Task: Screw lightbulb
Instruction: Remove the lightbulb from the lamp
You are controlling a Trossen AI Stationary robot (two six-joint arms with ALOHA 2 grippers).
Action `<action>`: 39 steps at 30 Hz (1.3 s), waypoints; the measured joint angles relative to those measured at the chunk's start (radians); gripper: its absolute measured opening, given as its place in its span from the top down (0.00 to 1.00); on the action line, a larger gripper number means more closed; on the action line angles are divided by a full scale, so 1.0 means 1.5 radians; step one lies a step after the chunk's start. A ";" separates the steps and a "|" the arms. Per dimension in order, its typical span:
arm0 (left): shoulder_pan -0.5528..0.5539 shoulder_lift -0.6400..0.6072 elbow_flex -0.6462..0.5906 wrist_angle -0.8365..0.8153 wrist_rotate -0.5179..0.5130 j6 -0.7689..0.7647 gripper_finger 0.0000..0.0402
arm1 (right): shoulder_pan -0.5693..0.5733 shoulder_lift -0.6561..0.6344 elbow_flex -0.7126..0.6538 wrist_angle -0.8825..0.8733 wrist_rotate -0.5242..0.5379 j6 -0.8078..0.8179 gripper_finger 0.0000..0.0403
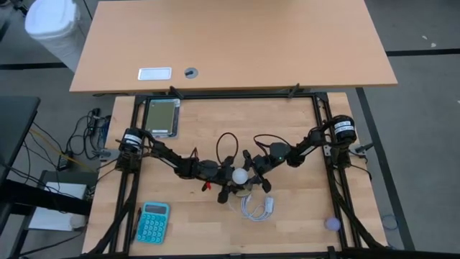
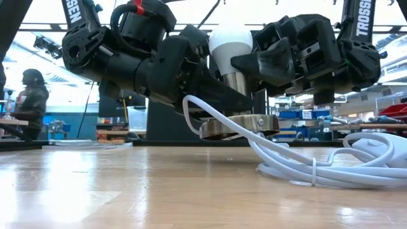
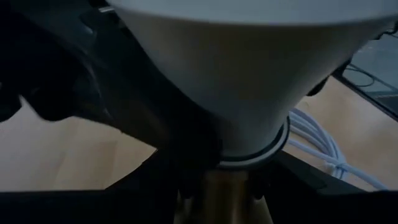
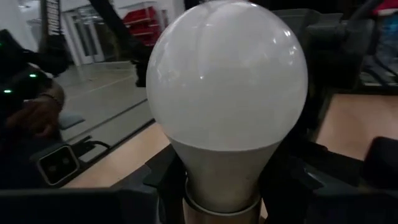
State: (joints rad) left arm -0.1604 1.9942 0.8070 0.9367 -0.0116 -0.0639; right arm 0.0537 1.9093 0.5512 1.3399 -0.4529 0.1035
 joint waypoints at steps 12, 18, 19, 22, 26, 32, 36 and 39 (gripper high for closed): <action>0.007 -0.065 0.001 -0.100 -0.137 0.035 0.53 | 0.003 -0.111 -0.033 -0.109 0.156 -0.055 0.58; 0.007 -0.068 0.001 -0.106 -0.213 0.025 0.53 | 0.034 -0.155 -0.030 -0.181 0.304 -0.077 0.58; 0.007 -0.068 0.001 -0.107 -0.227 0.025 0.53 | 0.041 -0.158 -0.026 -0.194 0.331 -0.082 0.58; 0.007 -0.068 0.000 -0.109 -0.262 0.024 0.53 | 0.062 -0.157 -0.011 -0.221 0.417 -0.082 0.58; 0.007 -0.068 0.000 -0.110 -0.287 0.006 0.53 | 0.083 -0.153 0.006 -0.245 0.514 -0.059 0.58; 0.007 -0.068 0.000 -0.105 -0.296 0.004 0.53 | 0.100 -0.152 0.012 -0.249 0.574 -0.048 0.58; 0.007 -0.068 0.000 -0.104 -0.310 -0.011 0.53 | 0.104 -0.152 0.013 -0.256 0.627 0.002 0.58; 0.008 -0.068 0.000 -0.104 -0.319 -0.015 0.53 | 0.111 -0.152 0.013 -0.257 0.655 0.033 0.58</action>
State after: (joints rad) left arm -0.1490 1.8927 0.8070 0.7815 -0.4904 -0.0869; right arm 0.2202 1.6810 0.5713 0.9542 0.5289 0.1530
